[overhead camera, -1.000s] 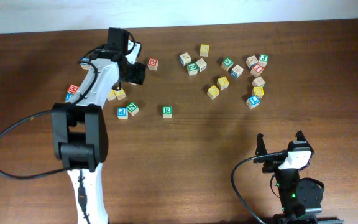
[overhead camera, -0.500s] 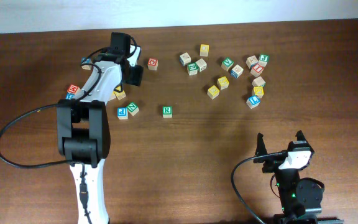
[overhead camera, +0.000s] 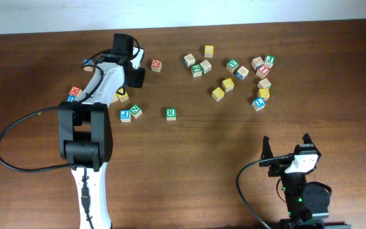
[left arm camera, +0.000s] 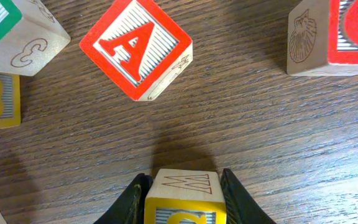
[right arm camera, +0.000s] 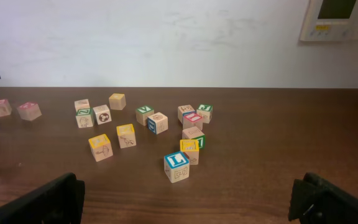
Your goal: Spell out RSS
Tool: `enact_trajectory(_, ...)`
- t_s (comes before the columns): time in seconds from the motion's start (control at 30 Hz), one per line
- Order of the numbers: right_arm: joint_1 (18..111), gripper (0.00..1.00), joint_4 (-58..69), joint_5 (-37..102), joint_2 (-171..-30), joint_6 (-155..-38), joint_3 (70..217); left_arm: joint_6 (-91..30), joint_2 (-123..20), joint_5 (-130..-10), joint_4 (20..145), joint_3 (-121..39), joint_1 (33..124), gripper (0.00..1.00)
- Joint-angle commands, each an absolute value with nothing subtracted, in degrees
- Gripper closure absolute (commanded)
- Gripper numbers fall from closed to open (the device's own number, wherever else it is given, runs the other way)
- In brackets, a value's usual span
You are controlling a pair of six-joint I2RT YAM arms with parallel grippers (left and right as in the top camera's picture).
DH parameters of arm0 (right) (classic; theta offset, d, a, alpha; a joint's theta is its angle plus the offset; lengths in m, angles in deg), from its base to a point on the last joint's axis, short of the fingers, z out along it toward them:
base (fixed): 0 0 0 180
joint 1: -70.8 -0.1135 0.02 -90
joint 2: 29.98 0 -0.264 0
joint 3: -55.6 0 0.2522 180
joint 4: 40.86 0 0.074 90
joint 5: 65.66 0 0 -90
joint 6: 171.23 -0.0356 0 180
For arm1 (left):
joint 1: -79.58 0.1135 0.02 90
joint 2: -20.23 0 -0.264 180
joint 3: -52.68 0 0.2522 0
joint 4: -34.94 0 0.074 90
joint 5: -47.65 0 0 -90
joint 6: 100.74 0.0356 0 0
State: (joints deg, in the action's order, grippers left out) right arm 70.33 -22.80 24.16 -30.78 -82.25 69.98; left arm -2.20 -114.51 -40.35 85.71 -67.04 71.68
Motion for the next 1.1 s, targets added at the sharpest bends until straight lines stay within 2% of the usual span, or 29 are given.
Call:
enact_trajectory(0.0, 70.15, 0.02, -22.39, 23.65, -30.34, -81.9, 69.67, -4.78, -114.81, -40.0, 86.26, -67.04, 71.86, 0.74)
enact_trajectory(0.23, 70.15, 0.02, -22.39, 23.65, -30.34, -81.9, 69.67, -10.14, -108.93, -43.15, 90.52, -67.3, 71.86, 0.75)
enact_trajectory(0.4, 70.15, 0.02, -22.39, 23.65, -30.34, -81.9, 69.67, -12.52, -101.5, -53.14, 94.63, -67.3, 71.86, 0.77)
enact_trajectory(0.5, 70.15, 0.02, -22.39, 23.65, -30.34, -81.9, 69.67, -13.35, -98.05, -60.87, 97.54, -67.3, 71.46, 0.7)
enact_trajectory(0.57, 70.15, 0.02, -22.39, 23.65, -30.34, -81.9, 69.67, -13.59, -96.45, -66.25, 100.77, -67.3, 70.24, 0.72)
enact_trajectory(0.7, 70.15, 0.02, -22.39, 23.65, -30.34, -81.9, 69.67, -17.74, -96.34, -69.18, 106.5, -67.21, 66.87, 0.72)
enact_trajectory(0.8, 70.15, 0.02, -22.39, 23.65, -30.34, -81.9, 69.67, -18.05, -96.34, -68.02, 109.58, -67.08, 62.92, 0.77)
enact_trajectory(0.97, 70.15, 0.01, -22.39, 23.65, -30.34, -81.9, 69.67, -21.87, -96.43, -46.8, 109.49, -67.08, 57.65, 0.68)
enact_trajectory(1.07, 70.15, 0.02, -22.39, 23.65, -30.34, -81.9, 69.67, -21.85, -96.43, -44.87, 110.63, -67.08, 56.97, 0.66)
